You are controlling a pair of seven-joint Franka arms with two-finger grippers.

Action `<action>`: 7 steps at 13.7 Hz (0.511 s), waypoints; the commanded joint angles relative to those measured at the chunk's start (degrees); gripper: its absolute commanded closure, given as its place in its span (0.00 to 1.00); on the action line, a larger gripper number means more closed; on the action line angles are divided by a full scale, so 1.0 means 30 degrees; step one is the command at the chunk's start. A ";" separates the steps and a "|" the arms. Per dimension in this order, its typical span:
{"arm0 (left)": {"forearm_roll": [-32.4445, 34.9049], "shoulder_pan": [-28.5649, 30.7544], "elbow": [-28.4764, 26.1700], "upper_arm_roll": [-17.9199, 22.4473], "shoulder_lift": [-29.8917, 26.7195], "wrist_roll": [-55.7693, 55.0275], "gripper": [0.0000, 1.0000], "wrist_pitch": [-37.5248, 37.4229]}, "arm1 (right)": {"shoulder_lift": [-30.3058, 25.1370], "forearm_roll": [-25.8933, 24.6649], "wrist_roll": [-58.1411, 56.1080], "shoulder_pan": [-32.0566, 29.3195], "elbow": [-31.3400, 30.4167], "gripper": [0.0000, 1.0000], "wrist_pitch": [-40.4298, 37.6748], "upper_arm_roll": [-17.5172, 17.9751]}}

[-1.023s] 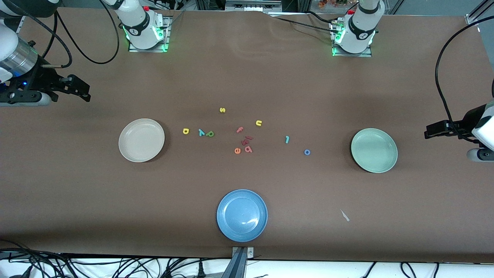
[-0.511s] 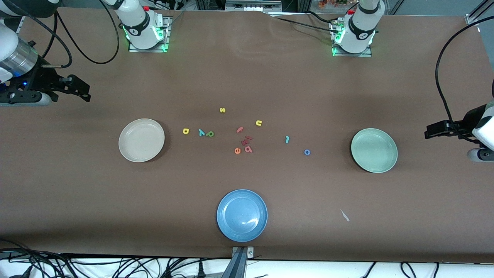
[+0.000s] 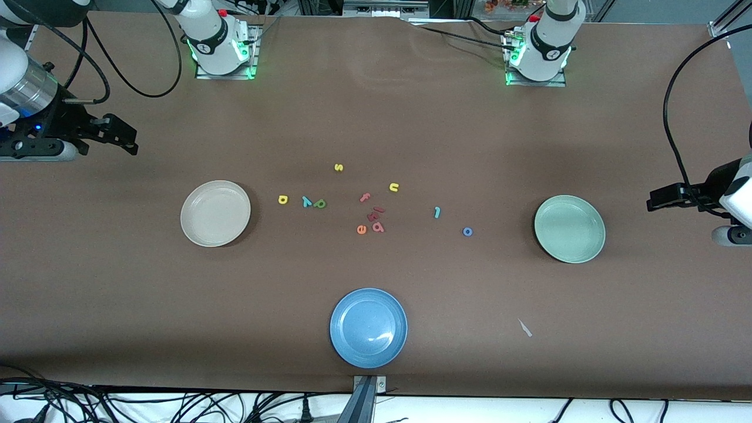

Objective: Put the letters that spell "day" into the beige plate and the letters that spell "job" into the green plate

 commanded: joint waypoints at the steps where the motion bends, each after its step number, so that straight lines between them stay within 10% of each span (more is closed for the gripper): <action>1: -0.0079 0.0062 0.0093 0.0041 -0.0008 0.0388 0.00 0.0097 | 0.0028 0.0001 -0.0180 -0.0007 0.0253 0.00 -0.0126 -0.0018; 7: -0.0050 -0.0113 0.0122 0.0012 -0.0008 0.0184 0.00 0.0097 | 0.0057 0.0001 -0.0180 -0.0036 0.0224 0.00 -0.0155 -0.0018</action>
